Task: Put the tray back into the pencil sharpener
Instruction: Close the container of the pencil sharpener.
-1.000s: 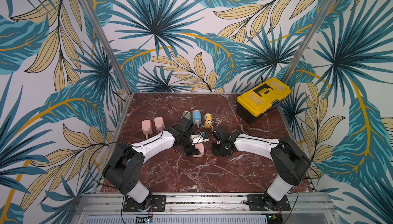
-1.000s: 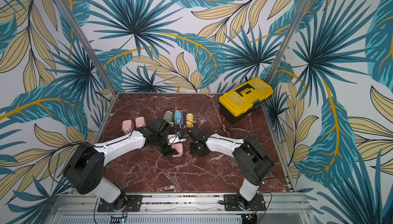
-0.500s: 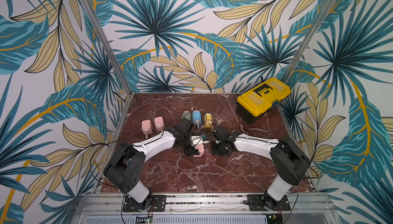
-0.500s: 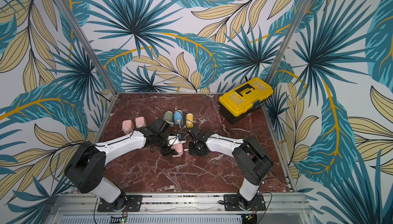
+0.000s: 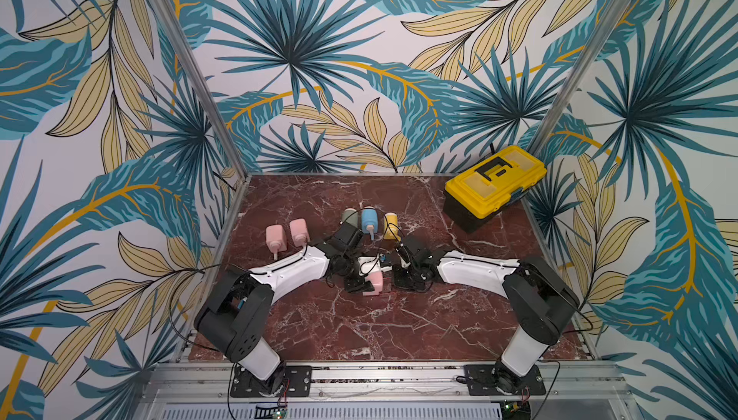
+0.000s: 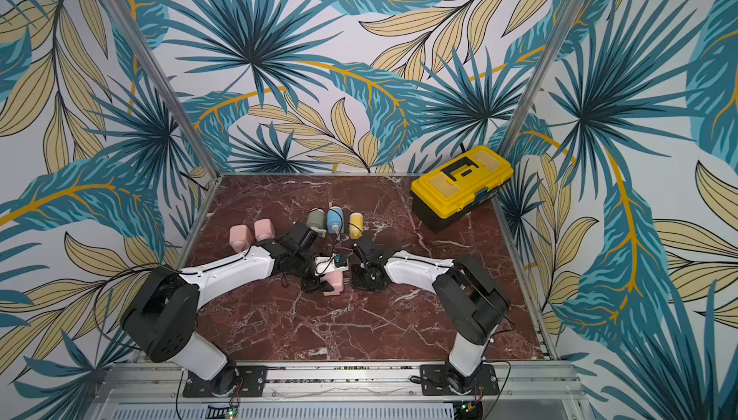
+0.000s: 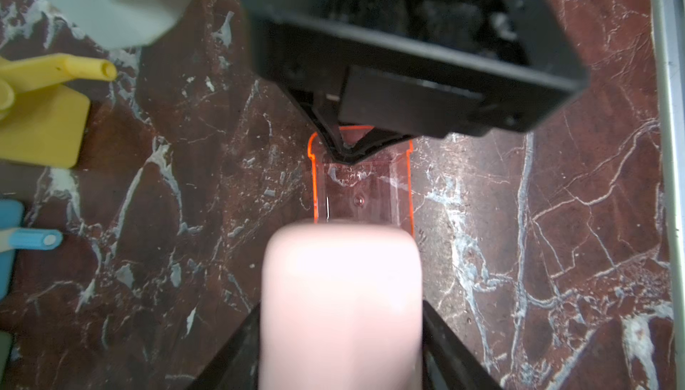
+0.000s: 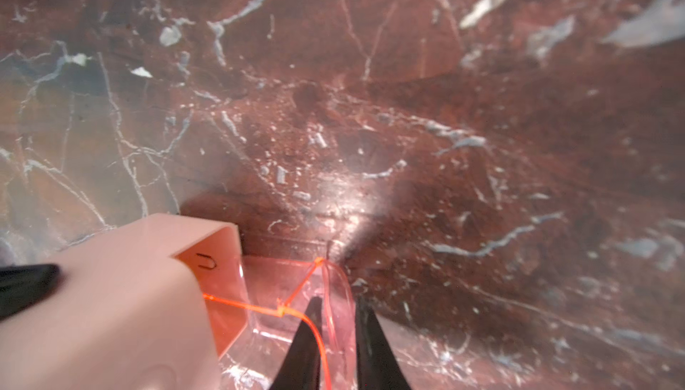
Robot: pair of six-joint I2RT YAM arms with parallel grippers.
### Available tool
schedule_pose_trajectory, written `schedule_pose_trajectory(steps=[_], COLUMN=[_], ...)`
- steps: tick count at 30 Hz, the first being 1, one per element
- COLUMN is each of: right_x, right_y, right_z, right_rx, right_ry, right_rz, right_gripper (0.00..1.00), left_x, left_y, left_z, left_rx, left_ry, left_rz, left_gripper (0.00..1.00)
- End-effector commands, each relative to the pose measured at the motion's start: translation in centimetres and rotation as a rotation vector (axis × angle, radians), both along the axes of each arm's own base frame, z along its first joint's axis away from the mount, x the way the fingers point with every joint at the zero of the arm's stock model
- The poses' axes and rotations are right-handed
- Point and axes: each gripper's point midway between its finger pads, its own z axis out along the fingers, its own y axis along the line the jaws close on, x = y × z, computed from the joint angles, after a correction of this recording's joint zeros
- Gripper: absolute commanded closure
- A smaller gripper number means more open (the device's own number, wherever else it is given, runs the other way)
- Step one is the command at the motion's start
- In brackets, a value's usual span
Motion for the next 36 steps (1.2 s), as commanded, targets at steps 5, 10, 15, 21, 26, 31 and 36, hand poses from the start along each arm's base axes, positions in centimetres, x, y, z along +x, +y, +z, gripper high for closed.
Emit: schedule_pose_trajectory(steps=[5,10,15,21,26,31,36], right_x=[0.6,0.6,0.4,0.6,1.0,0.6,-0.4], right_y=[1.2,0.2,-0.4,1.7,3.4,-0.2,-3.8], right_z=[0.4,-0.3,-0.7,-0.2,1.2,2.0,1.1], right_rx=[0.031,-0.017,-0.042,0.073,0.202,0.178,0.103], right_ry=[-0.014,0.006,0.018,0.018,-0.012,-0.033,-0.031], right_rz=[0.016,-0.030,-0.048,-0.028,-0.011,-0.077,-0.150], right_gripper=[0.82,0.84,0.85,0.85,0.76,0.73,0.75], left_x=[-1.0,-1.5,-1.7,-2.0,-1.9,-1.7,-1.7], left_y=[-0.1,-0.1,-0.2,-0.3,-0.2,-0.1,0.0], left_z=[-1.1,-1.3,-1.1,-1.3,-1.4,-1.5,-1.7], left_rx=[0.019,0.031,0.034,0.040,0.048,0.060,0.062], left_ry=[0.024,0.016,0.006,0.003,0.003,-0.007,-0.007], left_rz=[-0.042,-0.059,-0.065,-0.074,-0.073,-0.071,-0.072], left_gripper=[0.41,0.43,0.43,0.43,0.43,0.45,0.47])
